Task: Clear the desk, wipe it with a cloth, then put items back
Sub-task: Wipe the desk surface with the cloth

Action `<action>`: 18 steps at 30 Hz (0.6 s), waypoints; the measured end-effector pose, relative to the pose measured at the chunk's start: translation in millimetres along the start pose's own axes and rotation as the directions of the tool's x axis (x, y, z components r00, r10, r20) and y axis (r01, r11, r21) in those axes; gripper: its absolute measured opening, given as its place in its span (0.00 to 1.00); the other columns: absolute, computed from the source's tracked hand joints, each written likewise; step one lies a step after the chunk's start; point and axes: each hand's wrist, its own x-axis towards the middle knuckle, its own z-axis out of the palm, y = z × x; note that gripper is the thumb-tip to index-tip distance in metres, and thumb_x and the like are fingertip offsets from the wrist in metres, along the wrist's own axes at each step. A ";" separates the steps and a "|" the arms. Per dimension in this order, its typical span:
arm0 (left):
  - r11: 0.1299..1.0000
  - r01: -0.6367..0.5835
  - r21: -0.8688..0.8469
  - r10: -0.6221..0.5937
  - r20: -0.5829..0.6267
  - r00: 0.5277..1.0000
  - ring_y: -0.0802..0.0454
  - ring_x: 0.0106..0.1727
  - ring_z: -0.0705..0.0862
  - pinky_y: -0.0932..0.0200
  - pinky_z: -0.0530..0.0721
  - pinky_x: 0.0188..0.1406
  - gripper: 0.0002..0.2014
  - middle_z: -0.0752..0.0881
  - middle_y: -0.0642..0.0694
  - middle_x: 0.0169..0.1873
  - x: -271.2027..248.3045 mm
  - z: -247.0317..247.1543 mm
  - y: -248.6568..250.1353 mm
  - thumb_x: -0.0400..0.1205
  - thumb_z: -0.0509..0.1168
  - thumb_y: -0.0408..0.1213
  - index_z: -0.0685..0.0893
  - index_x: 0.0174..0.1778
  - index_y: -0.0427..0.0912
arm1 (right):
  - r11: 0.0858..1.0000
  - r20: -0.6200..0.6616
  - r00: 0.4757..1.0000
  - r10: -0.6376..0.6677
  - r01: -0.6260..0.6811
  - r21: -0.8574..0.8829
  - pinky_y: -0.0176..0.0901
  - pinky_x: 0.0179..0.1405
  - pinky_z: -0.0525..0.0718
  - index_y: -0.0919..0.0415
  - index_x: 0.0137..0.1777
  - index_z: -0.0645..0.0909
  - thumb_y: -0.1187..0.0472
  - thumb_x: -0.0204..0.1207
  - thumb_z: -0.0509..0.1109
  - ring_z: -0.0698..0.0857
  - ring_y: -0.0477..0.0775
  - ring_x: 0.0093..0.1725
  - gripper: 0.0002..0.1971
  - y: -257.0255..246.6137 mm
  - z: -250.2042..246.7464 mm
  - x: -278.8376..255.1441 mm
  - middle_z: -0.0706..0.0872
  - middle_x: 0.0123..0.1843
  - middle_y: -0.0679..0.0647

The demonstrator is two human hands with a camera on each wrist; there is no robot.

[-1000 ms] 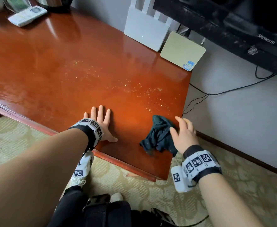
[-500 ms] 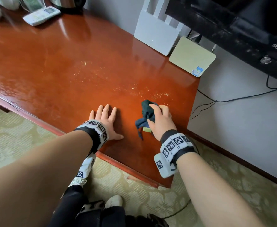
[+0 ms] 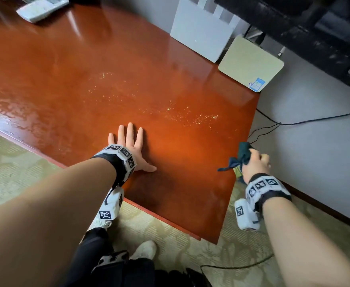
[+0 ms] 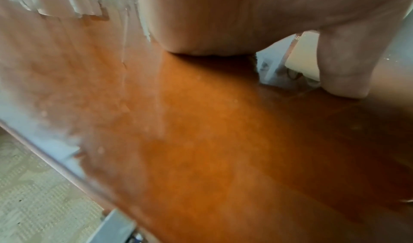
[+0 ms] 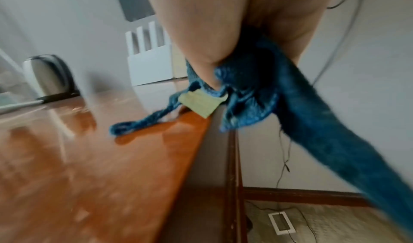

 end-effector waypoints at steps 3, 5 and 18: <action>1.000 0.009 0.002 -0.009 0.008 1.000 0.40 0.81 0.28 0.36 0.36 0.80 0.63 0.26 0.44 0.80 0.0 -0.9 0.9 0.66 0.63 0.74 0.28 0.80 0.49 | 0.998 -0.093 0.996 -0.001 0.007 0.064 0.58 0.64 0.76 0.59 0.76 0.64 0.66 0.80 0.61 0.70 0.69 0.70 0.24 5.4 -3.5 -3.9 0.63 0.74 0.64; 1.000 0.014 0.008 -0.014 0.013 1.000 0.40 0.81 0.29 0.36 0.37 0.79 0.63 0.26 0.44 0.80 -0.2 -1.7 1.3 0.66 0.63 0.74 0.28 0.80 0.49 | 0.979 -0.108 0.986 -0.126 0.141 0.146 0.54 0.65 0.77 0.58 0.77 0.64 0.64 0.81 0.61 0.73 0.67 0.69 0.24 -14.6 -3.6 -11.5 0.64 0.74 0.62; 1.000 0.016 -0.008 -0.016 0.021 1.000 0.40 0.81 0.28 0.36 0.36 0.79 0.62 0.26 0.43 0.79 -5.2 -2.7 2.0 0.67 0.64 0.73 0.28 0.80 0.49 | 0.900 0.212 0.890 -0.404 0.429 -0.083 0.47 0.66 0.75 0.44 0.69 0.70 0.72 0.73 0.60 0.64 0.57 0.74 0.28 9.0 30.2 -90.6 0.62 0.76 0.49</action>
